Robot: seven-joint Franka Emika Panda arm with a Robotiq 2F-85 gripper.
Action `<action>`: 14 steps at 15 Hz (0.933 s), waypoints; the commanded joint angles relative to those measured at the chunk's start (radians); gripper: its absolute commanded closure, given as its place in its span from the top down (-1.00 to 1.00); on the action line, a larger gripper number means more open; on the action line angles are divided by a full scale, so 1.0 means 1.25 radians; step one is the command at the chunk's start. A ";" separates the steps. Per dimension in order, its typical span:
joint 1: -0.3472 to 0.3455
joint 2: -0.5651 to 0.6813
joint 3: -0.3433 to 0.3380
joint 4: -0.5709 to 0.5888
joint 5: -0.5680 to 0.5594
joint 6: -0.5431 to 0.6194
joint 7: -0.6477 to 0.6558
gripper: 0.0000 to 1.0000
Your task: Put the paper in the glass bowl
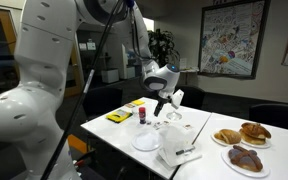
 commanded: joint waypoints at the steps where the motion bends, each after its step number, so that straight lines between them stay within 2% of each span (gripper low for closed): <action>1: -0.016 0.074 -0.032 0.064 -0.061 -0.104 0.013 1.00; 2: -0.011 0.089 -0.044 0.078 -0.083 -0.126 0.028 1.00; 3: 0.055 0.090 -0.117 0.097 -0.060 -0.160 0.015 1.00; 5: 0.086 0.110 -0.159 0.122 -0.058 -0.169 0.019 1.00; 8: 0.140 0.141 -0.214 0.165 -0.053 -0.134 0.004 1.00; 11: 0.158 0.191 -0.232 0.238 -0.047 -0.169 -0.004 1.00; 14: 0.151 0.248 -0.217 0.301 -0.027 -0.197 -0.024 1.00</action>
